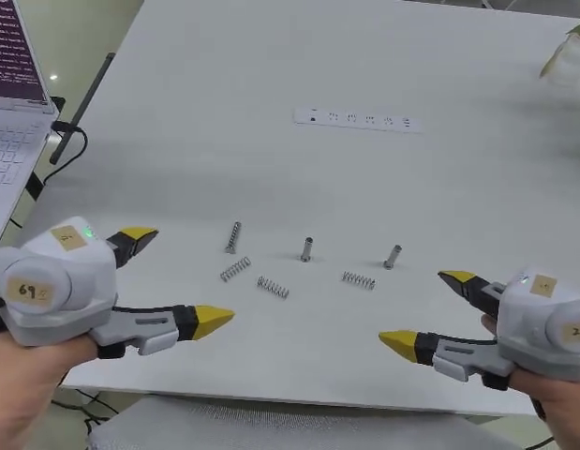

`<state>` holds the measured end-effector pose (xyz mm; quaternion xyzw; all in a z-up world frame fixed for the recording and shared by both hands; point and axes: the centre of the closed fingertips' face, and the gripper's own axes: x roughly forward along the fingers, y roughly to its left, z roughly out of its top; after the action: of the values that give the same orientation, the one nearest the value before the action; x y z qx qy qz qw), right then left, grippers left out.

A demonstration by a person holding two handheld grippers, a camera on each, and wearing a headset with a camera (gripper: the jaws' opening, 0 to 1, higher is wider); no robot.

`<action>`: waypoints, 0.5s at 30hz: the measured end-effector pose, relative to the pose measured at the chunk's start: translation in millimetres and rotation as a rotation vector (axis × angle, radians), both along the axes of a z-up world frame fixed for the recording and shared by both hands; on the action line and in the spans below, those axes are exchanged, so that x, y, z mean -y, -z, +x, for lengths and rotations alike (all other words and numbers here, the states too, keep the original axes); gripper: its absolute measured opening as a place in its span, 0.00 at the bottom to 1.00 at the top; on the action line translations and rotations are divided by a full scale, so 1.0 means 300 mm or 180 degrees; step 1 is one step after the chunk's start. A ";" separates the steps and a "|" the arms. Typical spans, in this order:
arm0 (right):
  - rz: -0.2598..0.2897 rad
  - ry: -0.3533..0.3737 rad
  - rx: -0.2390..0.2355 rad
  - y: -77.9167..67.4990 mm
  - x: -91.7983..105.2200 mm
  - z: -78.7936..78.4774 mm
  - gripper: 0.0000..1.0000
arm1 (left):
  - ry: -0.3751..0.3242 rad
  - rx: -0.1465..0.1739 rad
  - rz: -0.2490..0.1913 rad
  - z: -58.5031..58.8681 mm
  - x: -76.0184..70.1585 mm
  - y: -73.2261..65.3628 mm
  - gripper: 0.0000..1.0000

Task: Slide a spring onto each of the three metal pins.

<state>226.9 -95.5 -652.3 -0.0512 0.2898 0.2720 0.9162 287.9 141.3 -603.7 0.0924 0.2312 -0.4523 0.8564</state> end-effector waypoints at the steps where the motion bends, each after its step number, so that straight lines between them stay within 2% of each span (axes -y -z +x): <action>1: 0.0005 0.0010 -0.0002 0.000 0.002 0.000 0.76 | -0.0007 -0.0002 -0.0006 0.001 0.000 0.000 0.84; 8: 0.0011 0.0057 -0.0010 -0.001 0.009 0.000 0.76 | -0.0062 -0.0042 -0.0074 0.006 0.004 0.005 0.84; 15: 0.0020 0.0083 -0.0033 0.002 0.013 -0.001 0.77 | -0.0032 -0.0033 -0.0051 0.015 0.001 0.005 0.84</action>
<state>226.7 -99.3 -652.8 -0.0432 0.2943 0.2612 0.9183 292.4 141.1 -605.4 0.0821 0.2324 -0.4504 0.8582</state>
